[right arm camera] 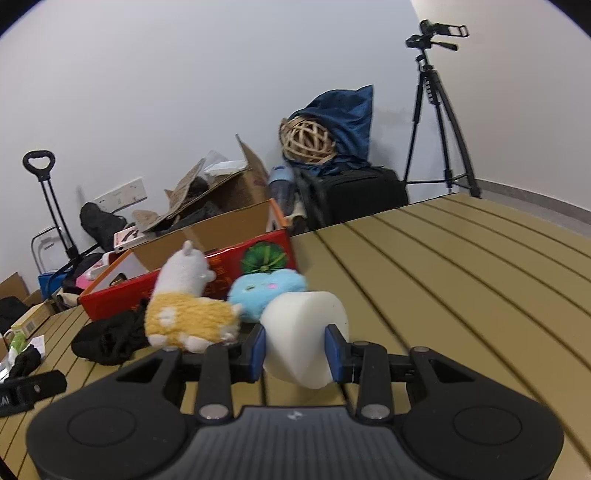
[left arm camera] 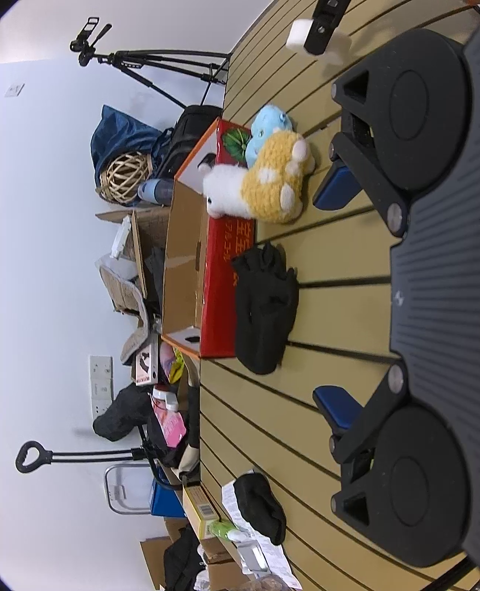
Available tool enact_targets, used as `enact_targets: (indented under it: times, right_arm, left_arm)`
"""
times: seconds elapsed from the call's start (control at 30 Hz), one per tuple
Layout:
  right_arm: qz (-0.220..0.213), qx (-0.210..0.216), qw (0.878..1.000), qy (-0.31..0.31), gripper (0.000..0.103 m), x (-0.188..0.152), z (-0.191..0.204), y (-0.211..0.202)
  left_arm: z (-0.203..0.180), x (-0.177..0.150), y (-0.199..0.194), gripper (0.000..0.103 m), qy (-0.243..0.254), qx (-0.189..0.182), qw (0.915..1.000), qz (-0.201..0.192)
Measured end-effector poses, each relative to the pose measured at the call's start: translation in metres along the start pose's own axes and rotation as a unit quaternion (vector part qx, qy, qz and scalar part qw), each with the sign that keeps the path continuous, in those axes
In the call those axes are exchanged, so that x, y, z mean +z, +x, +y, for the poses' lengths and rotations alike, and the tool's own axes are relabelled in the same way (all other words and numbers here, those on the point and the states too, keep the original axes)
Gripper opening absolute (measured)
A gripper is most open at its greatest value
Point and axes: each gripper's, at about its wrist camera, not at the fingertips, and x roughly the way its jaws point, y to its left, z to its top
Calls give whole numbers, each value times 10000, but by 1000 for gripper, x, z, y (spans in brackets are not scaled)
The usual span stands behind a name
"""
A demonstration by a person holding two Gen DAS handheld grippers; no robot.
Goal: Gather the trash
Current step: 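Lift the foam cylinder with the right gripper while moving the left gripper to the plush alpaca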
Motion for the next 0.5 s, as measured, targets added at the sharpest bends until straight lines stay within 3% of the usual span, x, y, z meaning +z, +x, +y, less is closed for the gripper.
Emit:
enact_targets:
  times: [0.5]
  right_arm:
    - [-486,-505,9974,141,33,-16,-55,-69]
  left_arm:
    - [-40,-9,0,103,441,-220,9987,-89]
